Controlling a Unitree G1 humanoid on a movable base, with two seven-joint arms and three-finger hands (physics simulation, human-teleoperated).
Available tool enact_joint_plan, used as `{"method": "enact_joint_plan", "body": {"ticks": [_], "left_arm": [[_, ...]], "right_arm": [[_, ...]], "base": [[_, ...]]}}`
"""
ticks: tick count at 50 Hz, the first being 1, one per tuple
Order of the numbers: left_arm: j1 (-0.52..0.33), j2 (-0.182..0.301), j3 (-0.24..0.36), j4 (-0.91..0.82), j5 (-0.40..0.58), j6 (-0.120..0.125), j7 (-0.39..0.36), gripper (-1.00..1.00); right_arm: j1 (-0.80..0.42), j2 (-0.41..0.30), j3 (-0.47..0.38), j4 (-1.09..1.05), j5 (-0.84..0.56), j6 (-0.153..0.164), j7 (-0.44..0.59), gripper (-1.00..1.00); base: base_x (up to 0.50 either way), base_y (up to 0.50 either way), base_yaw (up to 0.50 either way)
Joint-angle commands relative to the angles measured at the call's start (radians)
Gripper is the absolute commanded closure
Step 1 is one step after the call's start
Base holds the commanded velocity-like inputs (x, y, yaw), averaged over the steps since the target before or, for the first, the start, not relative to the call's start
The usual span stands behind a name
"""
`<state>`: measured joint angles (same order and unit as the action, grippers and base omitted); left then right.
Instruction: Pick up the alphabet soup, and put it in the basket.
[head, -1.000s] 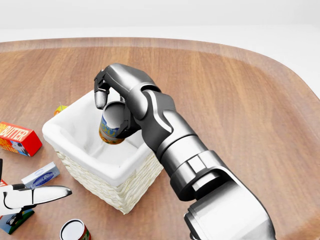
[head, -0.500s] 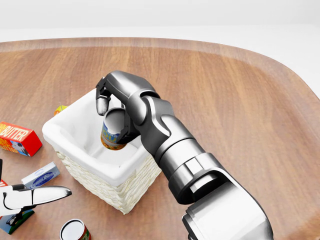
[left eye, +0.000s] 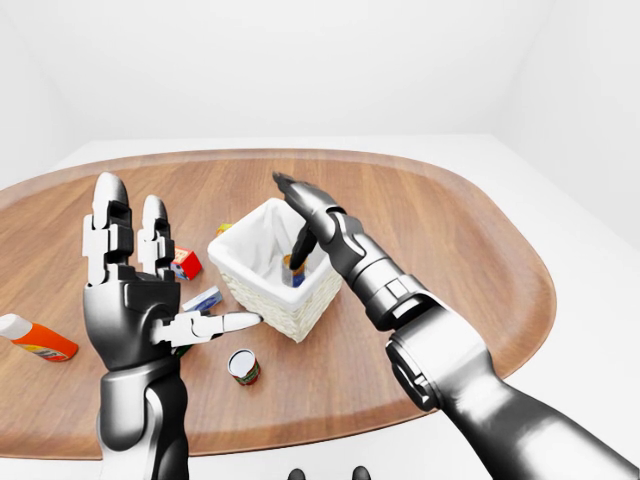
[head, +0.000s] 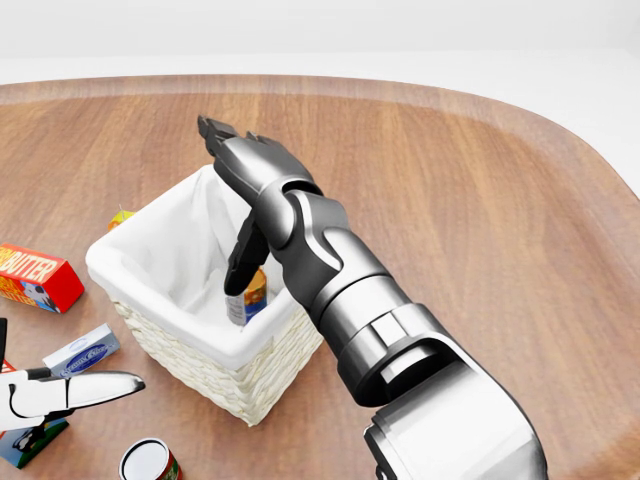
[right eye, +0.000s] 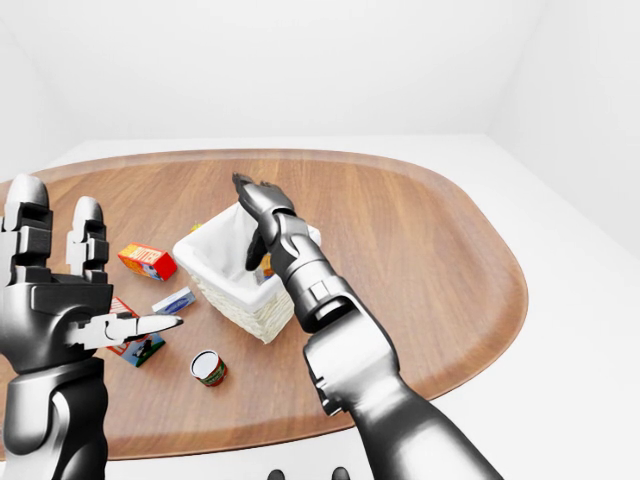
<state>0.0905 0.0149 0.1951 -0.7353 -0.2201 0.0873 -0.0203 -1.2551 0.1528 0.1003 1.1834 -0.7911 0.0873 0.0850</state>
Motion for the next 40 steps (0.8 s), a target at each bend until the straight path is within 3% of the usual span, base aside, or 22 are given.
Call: {"method": "enact_joint_plan", "body": {"ticks": [1, 27, 40], "left_arm": [[-0.003, 0.0, 0.0, 0.002, 0.001, 0.0, 0.002, -1.0], [-0.003, 0.0, -0.005, 0.007, 0.005, 0.0, 0.002, -1.0], [-0.001, 0.001, -0.004, 0.015, 0.005, 0.0, -0.001, -1.0]], "right_arm": [[-0.001, -0.001, -0.003, 0.001, 0.001, 0.0, -0.001, -1.0], [-0.062, -0.024, -0.016, -0.114, 0.066, 0.0, 0.036, -1.0], [-0.053, -0.025, -0.017, -0.052, 0.055, 0.0, -0.026, -1.0]], "base": [[0.0, 0.0, 0.0], [0.0, 0.0, 0.0], [0.0, 0.0, 0.0]]}}
